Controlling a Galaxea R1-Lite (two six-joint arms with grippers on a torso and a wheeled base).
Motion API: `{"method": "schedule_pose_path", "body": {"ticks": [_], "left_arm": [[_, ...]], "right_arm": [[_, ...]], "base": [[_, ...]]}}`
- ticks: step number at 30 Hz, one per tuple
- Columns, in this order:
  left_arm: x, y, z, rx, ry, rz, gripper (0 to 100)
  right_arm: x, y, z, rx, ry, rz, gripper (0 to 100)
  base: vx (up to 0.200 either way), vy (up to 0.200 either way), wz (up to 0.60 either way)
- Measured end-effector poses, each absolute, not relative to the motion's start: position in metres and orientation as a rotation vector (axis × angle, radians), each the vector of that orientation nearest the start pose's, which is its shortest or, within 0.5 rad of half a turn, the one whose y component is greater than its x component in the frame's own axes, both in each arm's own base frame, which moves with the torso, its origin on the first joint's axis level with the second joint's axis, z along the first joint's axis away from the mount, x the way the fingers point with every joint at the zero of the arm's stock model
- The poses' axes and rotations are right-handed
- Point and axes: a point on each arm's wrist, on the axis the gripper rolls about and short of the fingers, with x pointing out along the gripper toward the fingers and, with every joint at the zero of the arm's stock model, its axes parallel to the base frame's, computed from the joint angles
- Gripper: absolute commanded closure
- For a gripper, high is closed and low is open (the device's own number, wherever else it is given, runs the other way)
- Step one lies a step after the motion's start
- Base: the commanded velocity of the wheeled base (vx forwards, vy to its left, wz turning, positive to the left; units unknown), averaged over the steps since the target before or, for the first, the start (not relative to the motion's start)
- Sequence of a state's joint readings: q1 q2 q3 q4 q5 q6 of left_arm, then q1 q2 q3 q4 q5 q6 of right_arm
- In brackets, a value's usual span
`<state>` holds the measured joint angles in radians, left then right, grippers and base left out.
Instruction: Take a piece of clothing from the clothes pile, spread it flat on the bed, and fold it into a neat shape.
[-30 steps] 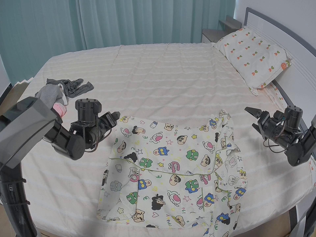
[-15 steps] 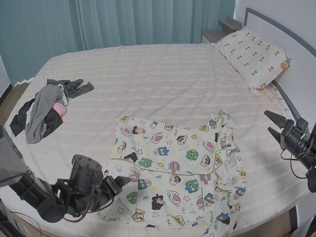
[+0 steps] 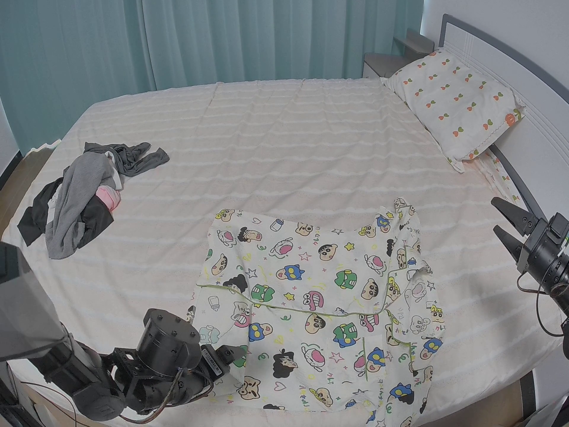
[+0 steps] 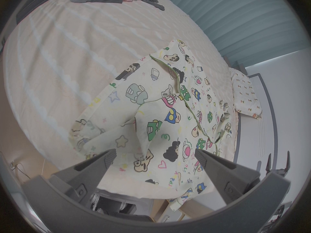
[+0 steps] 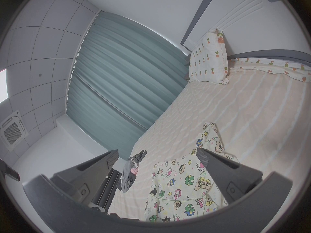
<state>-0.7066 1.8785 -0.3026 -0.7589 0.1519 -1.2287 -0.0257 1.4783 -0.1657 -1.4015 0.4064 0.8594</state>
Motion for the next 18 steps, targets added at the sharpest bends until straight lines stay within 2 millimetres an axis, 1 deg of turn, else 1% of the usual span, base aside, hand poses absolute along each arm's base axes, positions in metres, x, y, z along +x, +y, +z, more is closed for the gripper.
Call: {"method": "schedule_pose_path", "body": {"ticks": [3,10,18], "left_arm": [[0.187,-0.155,0.030,-0.805,0.923,-0.004,0],[0.191,-0.159,0.014,-0.782,0.948,0.021,0],[0.199,-0.161,0.010,-0.798,0.888,0.031,0]], "right_arm": [[0.188,0.004,0.161,0.825,0.067,0.401,0],[0.184,0.005,0.165,0.820,0.049,0.412,0],[0.183,0.005,0.166,0.819,0.049,0.419,0]], "base": [[0.000,0.000,0.00],[0.000,0.000,0.00],[0.000,0.000,0.00]]}}
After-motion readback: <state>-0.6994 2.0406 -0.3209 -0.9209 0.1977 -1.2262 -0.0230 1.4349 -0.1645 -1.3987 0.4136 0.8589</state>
